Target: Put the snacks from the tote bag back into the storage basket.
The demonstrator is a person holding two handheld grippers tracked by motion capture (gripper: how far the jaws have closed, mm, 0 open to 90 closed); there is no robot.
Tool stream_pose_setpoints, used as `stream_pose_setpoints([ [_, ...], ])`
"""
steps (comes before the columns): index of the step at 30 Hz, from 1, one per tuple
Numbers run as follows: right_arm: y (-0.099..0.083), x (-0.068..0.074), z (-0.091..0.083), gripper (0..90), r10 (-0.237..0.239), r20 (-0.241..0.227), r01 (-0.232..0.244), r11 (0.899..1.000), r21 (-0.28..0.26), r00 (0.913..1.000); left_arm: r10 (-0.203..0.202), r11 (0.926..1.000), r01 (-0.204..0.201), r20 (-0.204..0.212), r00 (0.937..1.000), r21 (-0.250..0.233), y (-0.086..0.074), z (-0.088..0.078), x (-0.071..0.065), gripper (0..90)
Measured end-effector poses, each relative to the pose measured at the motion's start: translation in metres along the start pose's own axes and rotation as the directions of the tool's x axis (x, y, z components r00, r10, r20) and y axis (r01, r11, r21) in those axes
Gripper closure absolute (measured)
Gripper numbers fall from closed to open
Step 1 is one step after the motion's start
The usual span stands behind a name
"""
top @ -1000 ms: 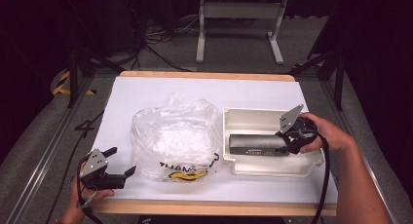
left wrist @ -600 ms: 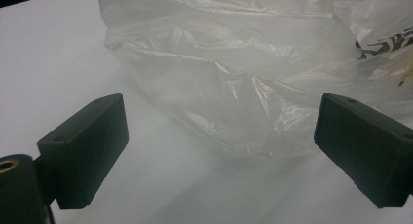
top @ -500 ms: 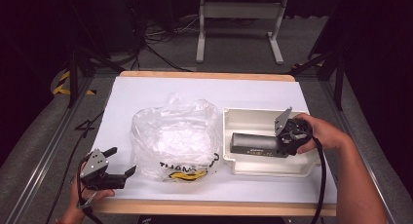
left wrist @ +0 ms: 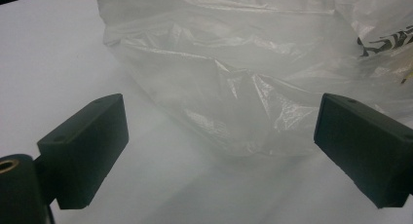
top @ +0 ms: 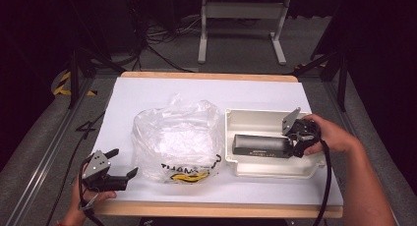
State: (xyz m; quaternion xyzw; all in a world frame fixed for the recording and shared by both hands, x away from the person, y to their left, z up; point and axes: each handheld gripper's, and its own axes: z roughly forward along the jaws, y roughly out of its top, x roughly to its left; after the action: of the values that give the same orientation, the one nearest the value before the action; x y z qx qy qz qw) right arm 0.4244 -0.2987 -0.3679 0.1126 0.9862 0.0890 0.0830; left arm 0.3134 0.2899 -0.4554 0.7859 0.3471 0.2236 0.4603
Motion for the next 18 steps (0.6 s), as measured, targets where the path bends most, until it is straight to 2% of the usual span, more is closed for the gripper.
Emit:
stream_pose_setpoints([
  [6, -0.001, 0.002, -0.004, 26.4, 0.005, 0.027, -0.005, 1.000, -0.012, 0.9996, -0.002, 1.0000, 0.002, -0.005, 1.0000, 0.000, 0.000, 0.000, 0.000, 6.4],
  [9, -0.001, 0.003, -0.006, 20.9, 0.009, 0.037, -0.009, 1.000, -0.014, 0.9993, -0.002, 1.0000, 0.002, -0.003, 1.0000, 0.001, 0.000, 0.000, 0.000, 6.5],
  [13, -0.001, 0.005, -0.009, 21.4, 0.004, 0.050, -0.002, 0.999, -0.040, 0.9988, -0.001, 1.0000, 0.001, -0.002, 1.0000, 0.001, 0.000, 0.000, 0.000, 6.5],
  [18, -0.002, 0.007, -0.015, 16.6, 0.019, 0.076, -0.013, 0.996, -0.087, 0.9969, -0.001, 1.0000, 0.001, -0.004, 1.0000, 0.000, 0.000, 0.000, 0.000, 6.5],
])
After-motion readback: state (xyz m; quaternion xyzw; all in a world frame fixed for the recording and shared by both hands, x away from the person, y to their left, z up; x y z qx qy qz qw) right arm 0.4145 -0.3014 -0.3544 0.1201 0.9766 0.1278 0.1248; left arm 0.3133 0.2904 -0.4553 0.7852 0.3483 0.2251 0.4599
